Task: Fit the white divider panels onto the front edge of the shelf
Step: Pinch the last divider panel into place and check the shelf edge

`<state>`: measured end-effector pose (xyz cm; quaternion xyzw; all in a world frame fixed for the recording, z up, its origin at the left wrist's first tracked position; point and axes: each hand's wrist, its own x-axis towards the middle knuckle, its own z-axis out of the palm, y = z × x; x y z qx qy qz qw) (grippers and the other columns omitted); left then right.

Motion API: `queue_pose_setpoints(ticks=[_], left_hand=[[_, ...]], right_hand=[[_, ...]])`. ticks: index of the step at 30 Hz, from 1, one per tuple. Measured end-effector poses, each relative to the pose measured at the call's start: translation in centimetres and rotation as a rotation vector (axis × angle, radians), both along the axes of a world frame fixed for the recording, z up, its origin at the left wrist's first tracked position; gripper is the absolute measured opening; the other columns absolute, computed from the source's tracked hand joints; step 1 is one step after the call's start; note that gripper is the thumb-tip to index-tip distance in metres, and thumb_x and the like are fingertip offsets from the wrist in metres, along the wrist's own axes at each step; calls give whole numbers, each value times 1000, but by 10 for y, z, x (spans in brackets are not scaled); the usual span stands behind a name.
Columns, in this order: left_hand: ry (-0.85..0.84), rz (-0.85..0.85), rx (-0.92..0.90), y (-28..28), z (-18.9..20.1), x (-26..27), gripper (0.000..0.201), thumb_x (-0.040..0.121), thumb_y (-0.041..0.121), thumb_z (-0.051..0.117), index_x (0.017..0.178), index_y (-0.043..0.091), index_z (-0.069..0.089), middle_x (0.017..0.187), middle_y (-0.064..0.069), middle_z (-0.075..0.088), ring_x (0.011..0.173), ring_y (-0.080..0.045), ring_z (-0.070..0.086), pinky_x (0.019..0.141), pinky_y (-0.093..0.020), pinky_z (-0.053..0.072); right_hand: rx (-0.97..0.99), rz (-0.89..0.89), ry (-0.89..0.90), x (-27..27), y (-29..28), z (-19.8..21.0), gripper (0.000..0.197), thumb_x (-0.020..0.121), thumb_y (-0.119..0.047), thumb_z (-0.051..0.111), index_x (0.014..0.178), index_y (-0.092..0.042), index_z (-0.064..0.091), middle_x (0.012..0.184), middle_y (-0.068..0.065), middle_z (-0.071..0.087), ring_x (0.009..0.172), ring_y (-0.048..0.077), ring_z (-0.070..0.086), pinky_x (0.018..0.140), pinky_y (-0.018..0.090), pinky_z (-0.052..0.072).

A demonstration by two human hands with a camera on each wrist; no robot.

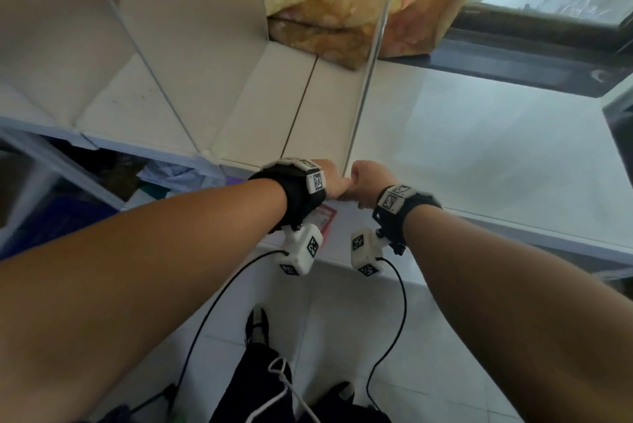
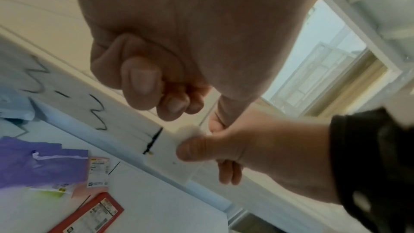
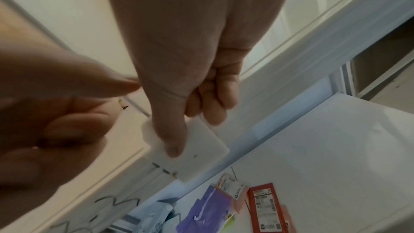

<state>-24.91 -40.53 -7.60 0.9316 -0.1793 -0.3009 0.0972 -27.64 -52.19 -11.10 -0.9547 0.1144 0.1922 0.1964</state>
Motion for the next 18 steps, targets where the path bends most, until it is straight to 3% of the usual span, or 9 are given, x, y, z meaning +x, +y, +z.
queue_pose_setpoints(ticks=[2, 4, 7, 9, 10, 13, 16, 18], left_hand=[[-20, 16, 12, 31, 12, 1, 33, 91, 43, 51, 88, 11, 59, 91, -13, 62, 77, -29, 54, 59, -29, 34], [-35, 54, 68, 66, 19, 10, 28, 92, 36, 51, 87, 8, 57, 88, -13, 59, 77, -29, 53, 61, -28, 35], [-59, 148, 154, 128, 25, 25, 26, 94, 31, 49, 90, 7, 60, 84, -11, 57, 77, -27, 53, 67, -28, 39], [-47, 217, 173, 166, 23, 34, 28, 96, 28, 48, 104, 6, 64, 93, -9, 55, 84, -25, 50, 74, -28, 42], [-41, 246, 168, 183, 23, 38, 30, 96, 27, 49, 109, 5, 65, 96, -9, 54, 85, -25, 50, 76, -28, 43], [-26, 303, 195, 225, 28, 56, 32, 91, 35, 57, 103, 6, 64, 97, -10, 58, 84, -26, 53, 74, -28, 43], [-40, 303, 138, 250, 36, 77, 51, 86, 46, 61, 112, 2, 59, 102, -17, 61, 87, -30, 57, 71, -29, 42], [-51, 312, 70, 257, 39, 91, 59, 87, 48, 61, 124, 2, 52, 115, -20, 61, 100, -35, 60, 78, -33, 46]], right_hand=[[70, -41, -25, -10, 3, 3, 35, 74, -31, 78, 85, -14, 49, 80, 3, 61, 70, 21, 58, 58, 32, 49], [53, -16, 50, -23, 6, 8, 34, 78, -33, 75, 87, -15, 48, 80, 3, 56, 68, 18, 51, 55, 27, 41], [8, 138, 342, -43, 21, 18, 25, 91, -39, 60, 79, -18, 54, 78, 1, 62, 64, 15, 58, 53, 23, 47], [17, 210, 438, -45, 44, 22, 24, 92, -42, 57, 76, -25, 55, 79, -2, 66, 64, 13, 61, 58, 23, 52], [46, 221, 429, -40, 57, 25, 23, 92, -42, 57, 76, -26, 56, 79, -2, 68, 63, 12, 61, 58, 24, 52], [198, 190, 299, -11, 107, 38, 19, 93, -36, 57, 86, -18, 61, 77, 0, 67, 58, 13, 60, 54, 25, 53], [199, 158, 110, 30, 154, 53, 30, 90, -33, 60, 104, -6, 62, 95, 10, 68, 76, 21, 61, 72, 35, 55], [135, 125, 13, 57, 181, 54, 35, 86, -35, 66, 106, -7, 60, 101, 10, 64, 84, 23, 57, 75, 38, 51]])
